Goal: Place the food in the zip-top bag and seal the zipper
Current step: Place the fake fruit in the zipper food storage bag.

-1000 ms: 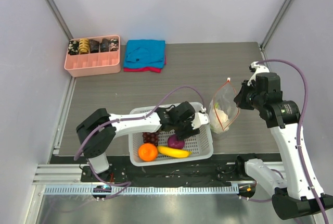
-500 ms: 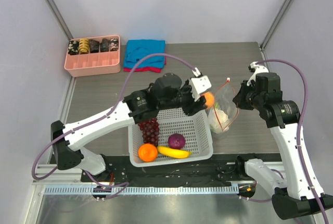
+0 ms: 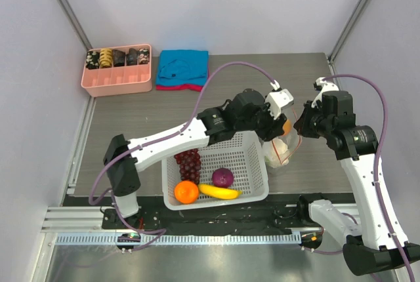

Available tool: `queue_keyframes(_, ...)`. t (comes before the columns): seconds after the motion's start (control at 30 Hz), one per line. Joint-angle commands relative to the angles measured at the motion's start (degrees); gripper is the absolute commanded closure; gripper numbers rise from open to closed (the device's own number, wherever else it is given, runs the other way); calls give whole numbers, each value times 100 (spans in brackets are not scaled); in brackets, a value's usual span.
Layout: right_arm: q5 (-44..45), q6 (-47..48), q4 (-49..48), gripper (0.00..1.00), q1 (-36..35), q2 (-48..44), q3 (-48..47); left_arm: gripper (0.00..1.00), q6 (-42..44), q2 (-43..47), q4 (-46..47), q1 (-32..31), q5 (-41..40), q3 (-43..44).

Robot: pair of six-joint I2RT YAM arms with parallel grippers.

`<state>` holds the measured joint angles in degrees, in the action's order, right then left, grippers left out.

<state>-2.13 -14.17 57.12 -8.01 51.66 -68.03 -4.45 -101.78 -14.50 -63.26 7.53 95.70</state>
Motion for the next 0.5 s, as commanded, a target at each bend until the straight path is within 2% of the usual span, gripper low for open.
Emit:
queue_keyframes(0.0,187,-77,-70,99,36,2,-228,67,-21,-272,289,16,-330,432)
queue_keyframes(0.07,187,-77,-78,99,36,28,-237,62,40,-525,343,16,-558,606)
queue_keyframes(0.1,430,-77,-105,99,28,46,-228,56,67,-632,308,16,-673,729)
queue_keyframes(0.17,625,-103,-140,99,28,116,-254,50,154,-895,-16,33,-1076,1247)
queue_keyframes(0.23,853,-182,-210,99,36,195,-307,38,137,-1212,-472,95,-1183,1704)
queue_keyframes(0.27,907,-217,-245,99,36,256,-333,34,111,-1274,-562,130,-1201,1776)
queue_keyframes(0.3,968,-243,-350,99,36,292,-386,23,15,-1309,-606,165,-1158,1820)
queue_keyframes(0.4,1179,-305,-491,99,36,529,-579,11,-117,-1126,-580,314,-974,1742)
queue_keyframes(0.47,1381,-340,-553,99,45,634,-659,6,-144,-959,-432,394,-911,1531)
